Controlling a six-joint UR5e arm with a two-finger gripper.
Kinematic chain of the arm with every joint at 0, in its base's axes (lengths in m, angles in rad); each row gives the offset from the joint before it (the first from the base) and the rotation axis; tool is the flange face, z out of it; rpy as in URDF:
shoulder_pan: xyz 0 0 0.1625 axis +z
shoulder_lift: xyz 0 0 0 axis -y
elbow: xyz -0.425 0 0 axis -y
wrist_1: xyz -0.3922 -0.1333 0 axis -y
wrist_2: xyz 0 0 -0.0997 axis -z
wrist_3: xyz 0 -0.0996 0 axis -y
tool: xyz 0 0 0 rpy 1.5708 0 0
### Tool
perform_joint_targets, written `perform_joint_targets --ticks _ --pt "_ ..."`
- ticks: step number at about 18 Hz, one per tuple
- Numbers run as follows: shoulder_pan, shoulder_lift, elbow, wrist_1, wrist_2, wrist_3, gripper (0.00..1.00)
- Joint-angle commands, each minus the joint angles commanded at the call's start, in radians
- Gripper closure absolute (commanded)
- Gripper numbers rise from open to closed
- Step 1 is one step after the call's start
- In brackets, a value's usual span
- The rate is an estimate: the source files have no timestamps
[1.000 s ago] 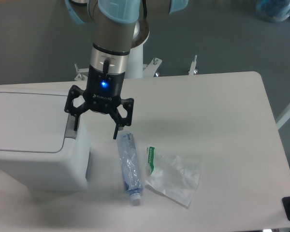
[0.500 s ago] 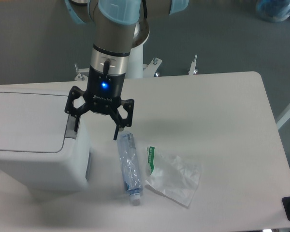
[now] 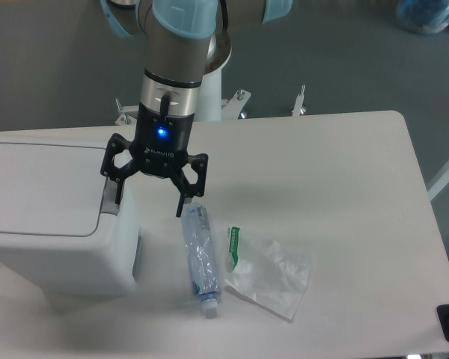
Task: Open the trash can
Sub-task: 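Lower the gripper finger onto the grey button and press it down, then hold the press while the trash can lid swings open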
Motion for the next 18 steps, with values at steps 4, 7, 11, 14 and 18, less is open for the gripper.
perform_joint_targets --ticks 4,7,11,14,18 --pt "0.0 -0.003 0.0 0.002 0.0 0.002 0.0" --pt "0.0 -0.003 0.0 0.002 0.0 0.002 0.0" --pt "0.0 -0.003 0.0 0.002 0.0 0.002 0.0" --pt "0.0 -0.003 0.0 0.002 0.0 0.002 0.0" --pt "0.0 0.003 0.015 -0.002 -0.003 0.001 0.0"
